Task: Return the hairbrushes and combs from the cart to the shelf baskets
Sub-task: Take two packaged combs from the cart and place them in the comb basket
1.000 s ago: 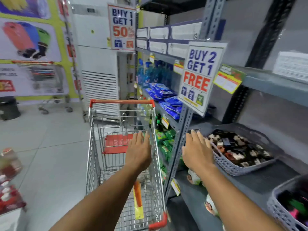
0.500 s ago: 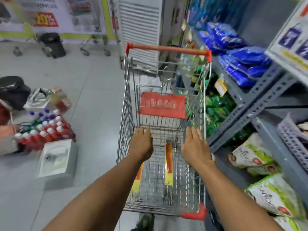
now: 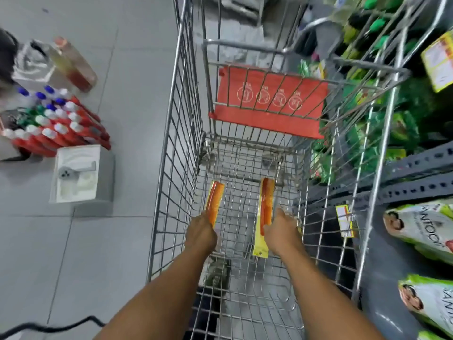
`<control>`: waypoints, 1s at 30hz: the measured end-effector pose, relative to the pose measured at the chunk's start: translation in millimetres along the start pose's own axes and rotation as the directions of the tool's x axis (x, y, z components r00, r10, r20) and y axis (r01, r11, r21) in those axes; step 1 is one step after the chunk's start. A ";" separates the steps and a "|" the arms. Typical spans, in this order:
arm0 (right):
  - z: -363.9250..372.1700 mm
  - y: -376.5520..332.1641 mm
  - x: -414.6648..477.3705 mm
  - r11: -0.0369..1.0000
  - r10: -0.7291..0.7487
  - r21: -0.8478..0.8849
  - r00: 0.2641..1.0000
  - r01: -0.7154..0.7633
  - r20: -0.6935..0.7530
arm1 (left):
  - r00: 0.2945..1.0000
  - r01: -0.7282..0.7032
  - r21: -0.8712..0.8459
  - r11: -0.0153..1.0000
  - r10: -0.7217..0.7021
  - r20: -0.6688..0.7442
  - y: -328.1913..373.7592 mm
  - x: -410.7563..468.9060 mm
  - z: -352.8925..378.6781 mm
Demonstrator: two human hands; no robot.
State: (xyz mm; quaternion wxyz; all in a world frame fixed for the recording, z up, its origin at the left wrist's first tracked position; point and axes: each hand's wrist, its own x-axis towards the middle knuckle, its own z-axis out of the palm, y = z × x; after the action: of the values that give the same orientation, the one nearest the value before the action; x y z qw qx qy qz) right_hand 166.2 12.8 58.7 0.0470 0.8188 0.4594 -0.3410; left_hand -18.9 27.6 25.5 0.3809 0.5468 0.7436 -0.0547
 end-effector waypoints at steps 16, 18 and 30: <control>56.5 26.1 46.2 0.954 0.235 0.172 0.969 -0.245 0.079 | 0.980 0.192 0.027 0.981 -0.191 -0.054 -11.8 12.5 47.0; 61.0 27.6 49.7 0.952 0.249 0.164 0.966 -0.258 0.070 | 0.974 0.219 0.000 0.976 -0.218 -0.061 -13.3 14.3 49.6; 65.1 25.1 58.0 0.900 0.377 0.216 0.925 -0.378 0.046 | 0.959 0.270 -0.171 0.947 -0.281 -0.041 -8.5 19.6 49.1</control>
State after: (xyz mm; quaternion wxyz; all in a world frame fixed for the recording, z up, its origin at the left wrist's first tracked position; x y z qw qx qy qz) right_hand 172.3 14.7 -31.8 0.0217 0.8918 0.2514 -0.3756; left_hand -3.5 14.9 -24.2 0.3888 0.4058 0.8266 -0.0284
